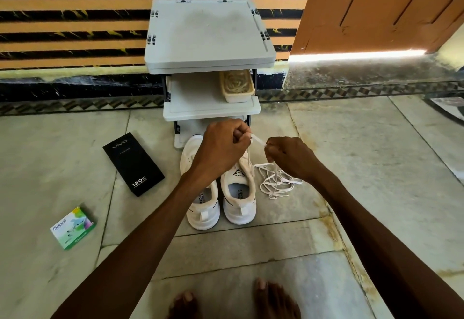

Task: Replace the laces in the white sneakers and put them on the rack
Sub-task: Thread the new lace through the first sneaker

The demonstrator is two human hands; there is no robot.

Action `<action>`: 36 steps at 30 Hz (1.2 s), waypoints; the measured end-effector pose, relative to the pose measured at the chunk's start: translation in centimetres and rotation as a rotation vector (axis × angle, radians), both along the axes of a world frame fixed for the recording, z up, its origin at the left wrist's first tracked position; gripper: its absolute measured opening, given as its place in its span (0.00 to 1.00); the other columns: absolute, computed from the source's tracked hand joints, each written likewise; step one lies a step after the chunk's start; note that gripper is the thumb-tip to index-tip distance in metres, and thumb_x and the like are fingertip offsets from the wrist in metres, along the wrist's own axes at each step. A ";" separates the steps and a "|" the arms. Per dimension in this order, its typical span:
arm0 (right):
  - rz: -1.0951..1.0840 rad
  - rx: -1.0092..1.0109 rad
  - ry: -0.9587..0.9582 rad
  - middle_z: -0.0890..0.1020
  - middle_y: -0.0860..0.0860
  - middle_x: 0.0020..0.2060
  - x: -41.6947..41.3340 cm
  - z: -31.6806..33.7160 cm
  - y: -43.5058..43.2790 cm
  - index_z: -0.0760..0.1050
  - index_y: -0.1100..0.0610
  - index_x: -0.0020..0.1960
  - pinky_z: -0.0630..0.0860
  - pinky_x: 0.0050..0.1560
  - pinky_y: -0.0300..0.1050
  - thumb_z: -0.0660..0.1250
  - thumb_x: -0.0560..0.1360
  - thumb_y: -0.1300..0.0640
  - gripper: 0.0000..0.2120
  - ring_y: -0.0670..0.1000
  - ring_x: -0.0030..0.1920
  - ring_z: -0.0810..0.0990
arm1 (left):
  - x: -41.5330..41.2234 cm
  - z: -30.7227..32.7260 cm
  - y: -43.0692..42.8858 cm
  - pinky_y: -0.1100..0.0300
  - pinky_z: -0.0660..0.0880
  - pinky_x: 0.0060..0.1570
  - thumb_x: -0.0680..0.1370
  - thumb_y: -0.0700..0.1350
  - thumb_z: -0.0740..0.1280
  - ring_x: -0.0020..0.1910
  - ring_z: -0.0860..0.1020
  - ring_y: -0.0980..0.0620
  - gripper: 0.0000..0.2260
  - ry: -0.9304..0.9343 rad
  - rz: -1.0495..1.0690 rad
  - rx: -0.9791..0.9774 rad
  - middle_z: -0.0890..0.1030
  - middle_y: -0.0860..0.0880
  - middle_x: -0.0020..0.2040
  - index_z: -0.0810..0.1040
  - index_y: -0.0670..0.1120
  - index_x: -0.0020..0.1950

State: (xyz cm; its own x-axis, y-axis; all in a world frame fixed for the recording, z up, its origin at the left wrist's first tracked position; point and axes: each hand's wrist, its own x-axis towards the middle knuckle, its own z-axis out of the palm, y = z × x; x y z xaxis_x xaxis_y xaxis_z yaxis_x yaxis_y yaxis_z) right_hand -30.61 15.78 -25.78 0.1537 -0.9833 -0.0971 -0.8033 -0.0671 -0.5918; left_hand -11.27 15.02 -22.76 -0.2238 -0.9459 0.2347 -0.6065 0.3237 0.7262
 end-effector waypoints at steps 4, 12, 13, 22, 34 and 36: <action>-0.103 0.094 0.071 0.82 0.50 0.35 -1.2 -2.1 -0.2 0.74 0.53 0.37 0.78 0.44 0.52 0.55 0.74 0.49 0.13 0.55 0.40 0.80 | 0.7 0.4 0.0 0.75 0.69 0.35 0.75 0.41 0.69 0.31 0.75 0.62 0.03 0.042 0.041 0.006 0.78 0.56 0.33 0.83 0.46 0.43; -0.167 0.161 -0.008 0.83 0.46 0.32 -2.2 -3.8 0.3 0.75 0.51 0.34 0.76 0.44 0.47 0.59 0.77 0.57 0.15 0.50 0.38 0.81 | 1.4 0.5 -0.7 0.77 0.69 0.36 0.76 0.41 0.68 0.33 0.75 0.67 0.04 0.098 0.122 0.006 0.78 0.59 0.33 0.84 0.46 0.45; -0.168 0.171 -0.003 0.83 0.47 0.32 -2.4 -3.8 0.3 0.75 0.51 0.34 0.75 0.43 0.46 0.59 0.77 0.58 0.15 0.50 0.38 0.81 | 1.4 0.5 -0.8 0.77 0.70 0.36 0.76 0.41 0.68 0.32 0.76 0.66 0.05 0.103 0.137 0.001 0.78 0.58 0.33 0.84 0.46 0.45; -0.018 0.486 -0.582 0.81 0.53 0.39 -0.6 0.3 1.1 0.79 0.60 0.44 0.74 0.45 0.42 0.56 0.81 0.59 0.15 0.49 0.41 0.78 | 2.0 0.3 -0.8 0.72 0.72 0.35 0.78 0.38 0.66 0.33 0.77 0.61 0.11 0.153 0.149 0.054 0.76 0.58 0.33 0.82 0.50 0.57; 0.041 0.418 -0.511 0.81 0.52 0.37 1.7 2.8 1.5 0.81 0.61 0.46 0.70 0.45 0.45 0.57 0.81 0.60 0.14 0.49 0.40 0.75 | 0.0 -0.3 0.0 0.60 0.74 0.42 0.77 0.41 0.67 0.37 0.78 0.57 0.08 -0.096 -0.218 0.227 0.81 0.54 0.37 0.84 0.51 0.51; 0.025 0.416 -0.487 0.81 0.52 0.36 2.0 2.9 1.6 0.81 0.61 0.46 0.70 0.45 0.45 0.57 0.81 0.60 0.14 0.49 0.39 0.75 | 0.0 -0.4 0.0 0.63 0.73 0.41 0.78 0.42 0.67 0.37 0.77 0.59 0.07 -0.109 -0.212 0.230 0.80 0.56 0.37 0.84 0.50 0.50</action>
State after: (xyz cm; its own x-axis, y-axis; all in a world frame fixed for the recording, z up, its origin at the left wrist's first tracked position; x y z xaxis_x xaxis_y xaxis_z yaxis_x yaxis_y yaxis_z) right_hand -28.64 17.34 -22.85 0.2984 -0.8743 -0.3827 -0.4366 0.2316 -0.8694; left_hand -11.30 15.05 -23.15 -0.4339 -0.9008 -0.0157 -0.6210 0.2864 0.7297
